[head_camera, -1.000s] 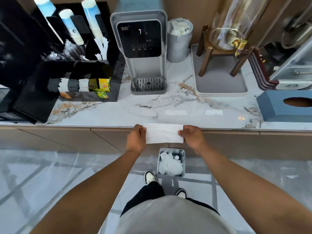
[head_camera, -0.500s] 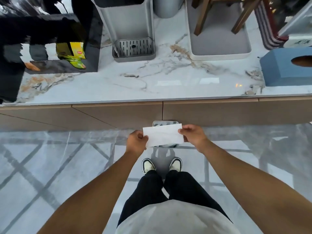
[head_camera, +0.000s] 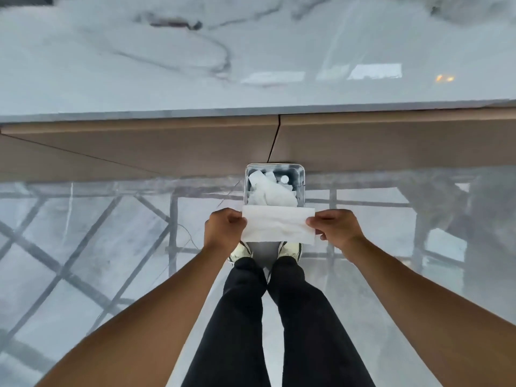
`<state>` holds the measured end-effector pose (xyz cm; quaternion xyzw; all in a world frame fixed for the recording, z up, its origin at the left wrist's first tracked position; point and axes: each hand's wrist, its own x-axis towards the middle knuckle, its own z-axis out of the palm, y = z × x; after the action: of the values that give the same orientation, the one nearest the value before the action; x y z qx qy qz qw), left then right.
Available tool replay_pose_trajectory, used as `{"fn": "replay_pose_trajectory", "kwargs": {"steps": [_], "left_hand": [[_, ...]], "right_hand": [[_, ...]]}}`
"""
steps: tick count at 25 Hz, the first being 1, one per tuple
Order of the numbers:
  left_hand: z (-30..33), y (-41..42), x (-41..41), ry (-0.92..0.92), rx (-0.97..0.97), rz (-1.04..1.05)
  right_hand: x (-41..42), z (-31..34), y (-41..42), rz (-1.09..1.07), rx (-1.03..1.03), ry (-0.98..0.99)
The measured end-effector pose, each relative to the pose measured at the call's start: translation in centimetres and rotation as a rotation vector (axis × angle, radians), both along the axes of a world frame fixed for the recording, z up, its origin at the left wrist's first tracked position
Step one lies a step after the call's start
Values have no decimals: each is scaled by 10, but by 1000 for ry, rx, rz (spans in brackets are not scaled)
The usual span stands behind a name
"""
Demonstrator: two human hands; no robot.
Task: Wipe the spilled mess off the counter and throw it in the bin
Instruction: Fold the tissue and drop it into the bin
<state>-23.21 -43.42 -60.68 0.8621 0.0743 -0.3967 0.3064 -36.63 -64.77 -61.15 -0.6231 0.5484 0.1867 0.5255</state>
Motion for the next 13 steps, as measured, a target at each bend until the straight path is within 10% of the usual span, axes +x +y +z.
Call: {"fn": "replay_pose_trajectory", "kwargs": {"steps": [13], "left_hand": [[-155,-28,24,-142,128,-249]], "right_hand": [[41,-160,-3,209,-324,42]]}}
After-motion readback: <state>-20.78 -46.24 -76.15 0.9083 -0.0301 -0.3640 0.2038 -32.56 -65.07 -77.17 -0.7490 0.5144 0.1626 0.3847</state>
